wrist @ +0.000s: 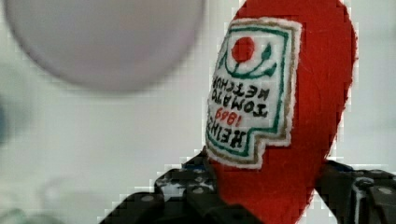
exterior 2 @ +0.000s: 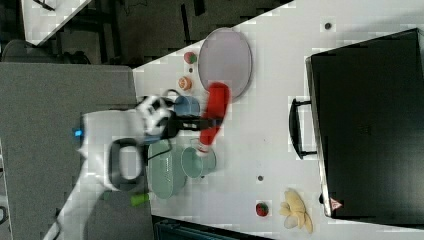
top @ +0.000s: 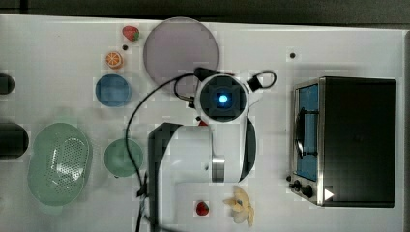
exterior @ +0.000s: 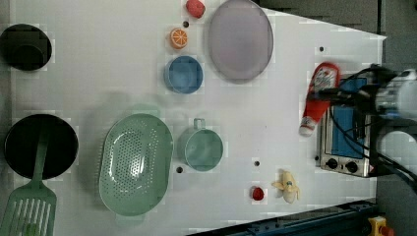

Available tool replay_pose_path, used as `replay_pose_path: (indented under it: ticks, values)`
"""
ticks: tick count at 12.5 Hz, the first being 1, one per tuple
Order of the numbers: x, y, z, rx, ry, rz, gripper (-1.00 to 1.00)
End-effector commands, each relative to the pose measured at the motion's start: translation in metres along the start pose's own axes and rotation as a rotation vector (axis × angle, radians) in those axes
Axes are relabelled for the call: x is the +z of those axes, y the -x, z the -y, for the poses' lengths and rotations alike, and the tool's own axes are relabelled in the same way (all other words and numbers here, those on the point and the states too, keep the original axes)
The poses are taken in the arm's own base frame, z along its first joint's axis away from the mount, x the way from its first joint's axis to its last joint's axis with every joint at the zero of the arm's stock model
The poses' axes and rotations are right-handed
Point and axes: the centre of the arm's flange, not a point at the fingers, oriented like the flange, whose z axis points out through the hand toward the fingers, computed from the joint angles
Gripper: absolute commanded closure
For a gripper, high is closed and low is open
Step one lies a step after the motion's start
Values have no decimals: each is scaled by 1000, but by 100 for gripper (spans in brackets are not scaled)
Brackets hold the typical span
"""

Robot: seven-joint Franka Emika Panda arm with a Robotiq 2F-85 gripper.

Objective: Pick ketchup from plate and place it on table.

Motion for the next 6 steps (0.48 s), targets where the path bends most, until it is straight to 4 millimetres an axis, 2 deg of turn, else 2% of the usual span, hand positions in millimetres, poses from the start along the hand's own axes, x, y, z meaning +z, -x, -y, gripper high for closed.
replay_pose_path:
  ticks: [1,4,5,6]
  values:
    - [44,15,-17,133,4,93,-23]
    - [79,11,-17,136,1,93,-23]
    - [89,11,-17,137,0,94,-31]
    - [100,13,-17,137,0,101,-51]
